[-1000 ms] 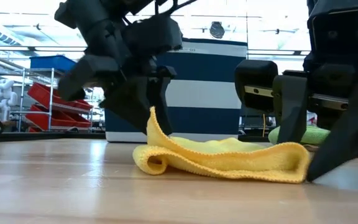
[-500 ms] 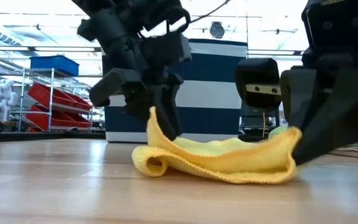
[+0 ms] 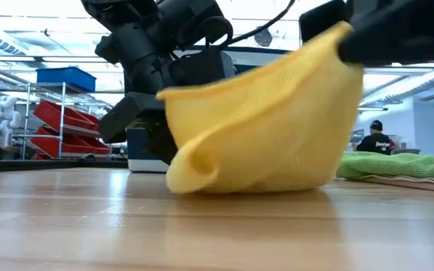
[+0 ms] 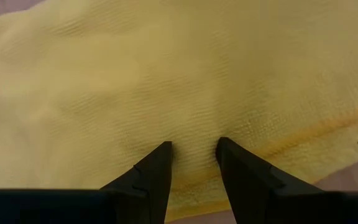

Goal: Fold towel
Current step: Fold the yellow towel

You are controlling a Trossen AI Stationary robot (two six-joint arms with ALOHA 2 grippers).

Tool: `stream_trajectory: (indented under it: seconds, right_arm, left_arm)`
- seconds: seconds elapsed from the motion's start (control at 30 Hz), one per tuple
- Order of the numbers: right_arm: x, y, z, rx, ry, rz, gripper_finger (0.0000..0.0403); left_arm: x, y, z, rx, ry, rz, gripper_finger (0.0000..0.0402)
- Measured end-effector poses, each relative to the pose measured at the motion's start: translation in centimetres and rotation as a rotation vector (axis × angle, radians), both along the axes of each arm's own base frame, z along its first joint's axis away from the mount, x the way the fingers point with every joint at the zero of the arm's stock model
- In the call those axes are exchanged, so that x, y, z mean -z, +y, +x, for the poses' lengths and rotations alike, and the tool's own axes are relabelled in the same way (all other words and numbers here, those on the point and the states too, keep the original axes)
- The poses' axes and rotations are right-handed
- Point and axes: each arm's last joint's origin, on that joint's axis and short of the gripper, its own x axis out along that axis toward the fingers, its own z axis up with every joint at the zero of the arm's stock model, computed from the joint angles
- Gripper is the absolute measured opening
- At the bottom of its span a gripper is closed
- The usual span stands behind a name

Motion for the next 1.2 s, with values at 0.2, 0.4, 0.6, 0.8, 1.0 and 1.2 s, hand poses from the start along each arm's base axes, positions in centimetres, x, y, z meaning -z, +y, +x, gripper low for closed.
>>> stream_trajectory:
  seconds: [0.2, 0.4, 0.6, 0.8, 1.0, 1.2]
  right_arm:
    - [-1.5, -1.6, -1.0, 0.31, -0.005, -0.102, 0.0]
    - [-1.3, -3.6, -0.3, 0.446, 0.024, -0.124, 0.0]
    - [-0.5, -6.0, 0.1, 0.549, 0.118, -0.156, 0.0]
    - [0.0, -7.7, 0.4, 0.612, 0.174, -0.173, 0.0]
    - [1.7, -9.0, 0.6, 0.679, 0.27, -0.183, 0.0006]
    - [3.7, -9.1, 1.0, 0.699, 0.318, -0.208, 0.0067]
  left_arm:
    - [0.1, -0.7, -0.2, 0.018, 0.001, 0.005, 0.0142]
    - [0.1, -1.2, -0.2, 0.036, -0.003, -0.006, 0.0142]
    - [0.1, -1.7, -0.3, 0.055, -0.006, -0.018, 0.0142]
    - [0.0, -1.6, -0.3, 0.052, -0.009, -0.017, 0.0142]
    - [-0.3, -1.6, -0.3, 0.041, -0.023, -0.001, 0.0142]
    - [-0.4, -1.6, -0.3, 0.025, -0.024, -0.007, 0.0142]
